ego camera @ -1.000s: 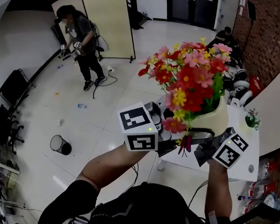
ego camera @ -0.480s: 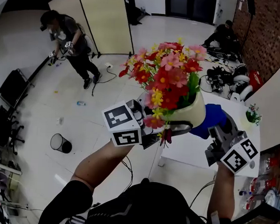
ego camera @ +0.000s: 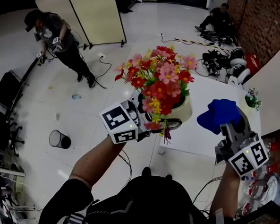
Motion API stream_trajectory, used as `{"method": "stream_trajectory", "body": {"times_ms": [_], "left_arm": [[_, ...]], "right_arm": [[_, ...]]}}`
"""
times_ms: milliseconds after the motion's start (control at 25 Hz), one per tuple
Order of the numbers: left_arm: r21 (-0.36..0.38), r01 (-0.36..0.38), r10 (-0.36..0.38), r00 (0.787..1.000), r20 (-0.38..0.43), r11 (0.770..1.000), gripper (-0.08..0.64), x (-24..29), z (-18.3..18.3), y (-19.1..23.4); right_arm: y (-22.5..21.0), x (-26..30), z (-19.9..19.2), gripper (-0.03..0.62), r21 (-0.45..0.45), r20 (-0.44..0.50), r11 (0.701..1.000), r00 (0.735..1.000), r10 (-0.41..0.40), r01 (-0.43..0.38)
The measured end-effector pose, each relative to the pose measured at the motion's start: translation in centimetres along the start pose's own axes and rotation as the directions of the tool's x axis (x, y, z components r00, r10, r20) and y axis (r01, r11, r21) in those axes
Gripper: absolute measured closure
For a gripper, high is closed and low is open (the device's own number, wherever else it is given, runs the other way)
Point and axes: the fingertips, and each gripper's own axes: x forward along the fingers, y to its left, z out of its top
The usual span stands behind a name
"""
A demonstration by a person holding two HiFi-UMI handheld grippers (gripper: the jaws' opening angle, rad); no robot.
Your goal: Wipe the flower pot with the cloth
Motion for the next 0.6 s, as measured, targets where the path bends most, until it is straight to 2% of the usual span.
{"method": "stream_trajectory", "body": {"times_ms": [160, 320, 440, 600], "left_arm": [[0.017, 0.009, -0.008, 0.998, -0.059, 1.0, -0.015, 1.1, -4.1, 0.4], [0.03, 0.029, -0.024, 0.99, -0.137, 0.999, -0.015, 1.5, -10.8, 1.0], [0.008, 0.071, -0.069, 0.986, -0.152, 0.997, -0.015, 1.9, -15.8, 1.0], [0.006, 0.09, -0.087, 0.976, -0.2, 0.996, -0.015, 2.3, -22.3, 1.3]], "right_arm": [[-1.3, -0.8, -1.5, 0.495, 0.003, -0.021, 1.0, 1.0, -0.021, 0.021], [-2.3, -1.5, -3.9, 0.495, 0.03, -0.043, 0.998, 0.998, -0.05, 0.051], [-3.4, -1.7, -5.9, 0.495, 0.028, -0.072, 0.997, 0.995, -0.071, 0.073], [-4.8, -2.4, -9.4, 0.495, 0.043, -0.105, 0.994, 0.99, -0.094, 0.098]]}}
